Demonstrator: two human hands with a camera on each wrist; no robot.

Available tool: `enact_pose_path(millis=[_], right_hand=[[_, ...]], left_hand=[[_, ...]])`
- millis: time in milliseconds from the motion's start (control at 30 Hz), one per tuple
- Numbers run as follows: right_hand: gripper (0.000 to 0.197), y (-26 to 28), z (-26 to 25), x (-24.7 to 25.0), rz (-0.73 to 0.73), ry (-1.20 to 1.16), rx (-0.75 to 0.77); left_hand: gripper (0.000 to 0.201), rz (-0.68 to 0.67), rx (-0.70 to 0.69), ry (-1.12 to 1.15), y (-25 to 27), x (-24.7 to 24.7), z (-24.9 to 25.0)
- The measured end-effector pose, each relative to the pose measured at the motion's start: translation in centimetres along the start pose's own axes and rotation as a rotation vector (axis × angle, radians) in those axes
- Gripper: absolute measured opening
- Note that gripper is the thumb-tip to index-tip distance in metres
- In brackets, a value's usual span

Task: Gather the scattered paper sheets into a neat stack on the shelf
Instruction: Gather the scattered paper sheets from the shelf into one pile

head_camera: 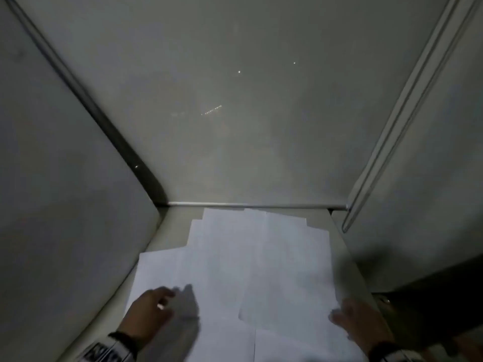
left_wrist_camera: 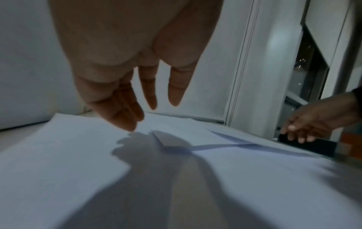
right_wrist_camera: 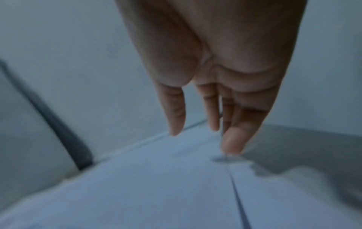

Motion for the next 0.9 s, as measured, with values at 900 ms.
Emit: enact_pose_path(millis=[900], right_hand=[[0.092,-2.6,-3.6,-4.3,0.223,0.097,-0.252]], left_hand=[[0.076,-0.078,0.249,-0.024,-5.6,-5.9,4.9]])
Point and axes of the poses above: each hand's wrist, its own y-axis away from the middle knuckle, its own x-axis out of the back of the hand, z = x × y, the point moved 1 cm from there along -y, towards the middle knuckle, and after that the axes turned 8 degrees about -x, right-handed, at the moved point
